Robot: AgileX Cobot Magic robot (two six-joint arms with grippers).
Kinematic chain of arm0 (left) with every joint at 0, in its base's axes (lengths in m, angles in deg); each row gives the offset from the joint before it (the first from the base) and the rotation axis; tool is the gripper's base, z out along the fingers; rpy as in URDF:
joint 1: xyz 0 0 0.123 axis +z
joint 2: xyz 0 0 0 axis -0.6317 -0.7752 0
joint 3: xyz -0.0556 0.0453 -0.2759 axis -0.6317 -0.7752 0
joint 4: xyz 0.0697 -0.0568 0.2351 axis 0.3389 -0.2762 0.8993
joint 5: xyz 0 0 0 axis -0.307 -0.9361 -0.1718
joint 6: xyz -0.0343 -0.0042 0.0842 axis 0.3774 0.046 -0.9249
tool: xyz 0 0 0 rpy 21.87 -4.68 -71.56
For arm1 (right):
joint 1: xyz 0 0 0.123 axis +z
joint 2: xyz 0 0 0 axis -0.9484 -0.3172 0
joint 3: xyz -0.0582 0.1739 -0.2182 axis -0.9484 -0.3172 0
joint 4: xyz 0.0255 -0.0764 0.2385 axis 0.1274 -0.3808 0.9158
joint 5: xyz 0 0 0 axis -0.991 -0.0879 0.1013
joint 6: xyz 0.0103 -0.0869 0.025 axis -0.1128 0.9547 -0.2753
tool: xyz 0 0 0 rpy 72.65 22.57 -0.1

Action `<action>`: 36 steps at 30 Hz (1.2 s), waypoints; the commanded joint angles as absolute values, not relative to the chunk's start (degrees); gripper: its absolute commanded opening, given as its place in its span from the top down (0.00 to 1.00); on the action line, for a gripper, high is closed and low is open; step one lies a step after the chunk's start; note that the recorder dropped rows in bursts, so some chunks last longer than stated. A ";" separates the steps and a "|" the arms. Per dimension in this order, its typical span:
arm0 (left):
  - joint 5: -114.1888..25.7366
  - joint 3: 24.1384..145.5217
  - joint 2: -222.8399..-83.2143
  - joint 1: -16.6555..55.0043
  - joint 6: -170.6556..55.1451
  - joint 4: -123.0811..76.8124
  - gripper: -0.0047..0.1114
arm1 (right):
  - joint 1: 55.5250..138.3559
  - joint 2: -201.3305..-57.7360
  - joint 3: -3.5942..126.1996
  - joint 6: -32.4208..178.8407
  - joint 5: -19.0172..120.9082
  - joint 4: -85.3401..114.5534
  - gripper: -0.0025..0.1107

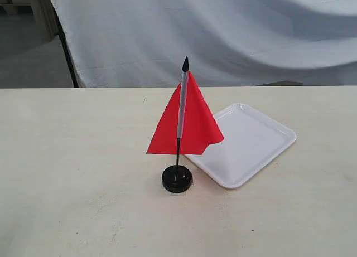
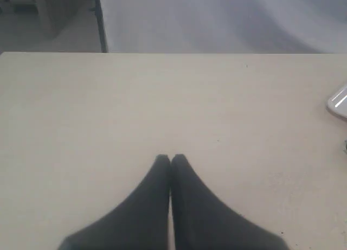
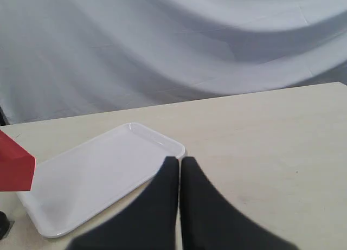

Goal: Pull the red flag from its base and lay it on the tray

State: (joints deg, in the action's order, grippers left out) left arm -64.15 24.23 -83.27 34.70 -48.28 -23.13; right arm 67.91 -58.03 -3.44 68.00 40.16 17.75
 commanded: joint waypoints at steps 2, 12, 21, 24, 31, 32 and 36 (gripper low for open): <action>-63.89 24.14 -83.21 34.44 -48.36 -23.13 0.96 | 67.62 -57.74 -3.59 68.03 40.16 17.16 0.96; -63.89 24.14 -83.21 34.44 -48.36 -23.13 0.96 | 67.62 -57.74 -3.59 68.03 42.63 17.16 0.96; -63.89 24.14 -83.21 34.44 -48.36 -23.13 0.96 | 67.62 -57.74 -3.59 61.05 63.61 28.22 0.96; -63.89 24.14 -83.21 34.44 -48.36 -23.13 0.96 | 67.62 -57.74 -3.59 60.92 69.44 28.23 0.96; -63.89 24.14 -83.21 34.44 -48.36 -23.13 0.96 | 67.62 -57.74 -3.59 51.19 74.97 28.23 0.96; -63.89 24.14 -83.21 34.44 -48.36 -23.13 0.96 | 67.62 -57.74 -3.59 48.16 73.95 27.86 0.96; -63.89 24.14 -83.21 34.44 -48.36 -23.13 0.96 | 67.62 -57.74 -3.59 38.22 68.42 23.00 0.96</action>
State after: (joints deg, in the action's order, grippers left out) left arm -64.15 24.23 -83.27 34.70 -48.28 -23.13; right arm 67.91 -58.03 -3.44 43.34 70.62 26.50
